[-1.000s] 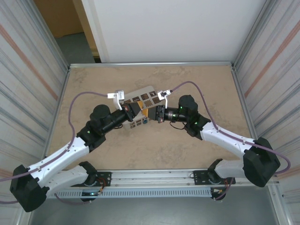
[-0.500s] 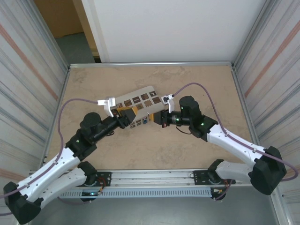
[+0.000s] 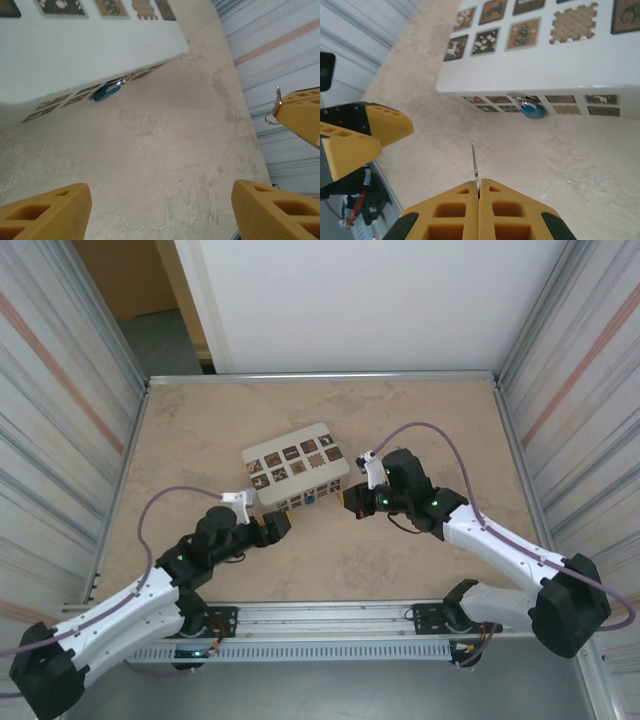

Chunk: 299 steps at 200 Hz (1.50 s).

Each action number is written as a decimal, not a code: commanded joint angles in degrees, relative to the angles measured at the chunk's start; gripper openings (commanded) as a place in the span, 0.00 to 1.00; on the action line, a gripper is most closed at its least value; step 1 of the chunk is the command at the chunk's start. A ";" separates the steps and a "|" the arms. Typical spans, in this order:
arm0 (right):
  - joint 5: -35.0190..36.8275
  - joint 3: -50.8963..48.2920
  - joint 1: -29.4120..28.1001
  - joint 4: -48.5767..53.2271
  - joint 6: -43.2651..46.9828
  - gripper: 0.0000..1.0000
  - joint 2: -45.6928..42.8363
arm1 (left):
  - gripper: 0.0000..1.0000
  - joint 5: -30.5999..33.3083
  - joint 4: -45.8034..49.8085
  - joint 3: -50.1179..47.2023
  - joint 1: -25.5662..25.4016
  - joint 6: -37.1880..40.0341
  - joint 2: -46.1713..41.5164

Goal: Unlock the padlock with the key

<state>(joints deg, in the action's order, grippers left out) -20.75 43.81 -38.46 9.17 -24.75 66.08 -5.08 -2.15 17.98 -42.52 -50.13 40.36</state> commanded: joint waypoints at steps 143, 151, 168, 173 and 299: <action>-4.03 2.69 4.38 -3.79 -1.36 0.00 11.84 | 0.75 -13.46 -21.27 4.93 14.36 -5.95 29.41; -4.21 2.68 4.53 -3.94 -1.39 0.00 12.01 | 0.75 -13.87 -21.78 5.58 15.01 -5.71 30.70; -4.64 2.77 4.70 -4.07 -1.26 0.00 12.48 | 0.75 -15.02 -22.35 7.31 16.37 -5.00 33.34; -4.77 2.71 4.85 -4.12 -1.24 0.00 12.65 | 0.75 -15.46 -22.63 7.84 16.84 -4.85 34.11; -10.20 6.65 7.32 -7.33 -0.97 0.00 18.75 | 0.76 -21.25 -18.32 19.07 24.81 5.04 43.30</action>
<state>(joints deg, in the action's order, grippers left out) -27.97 47.75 -32.12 3.90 -25.02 83.22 -25.96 -22.35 36.93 -17.21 -49.56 86.24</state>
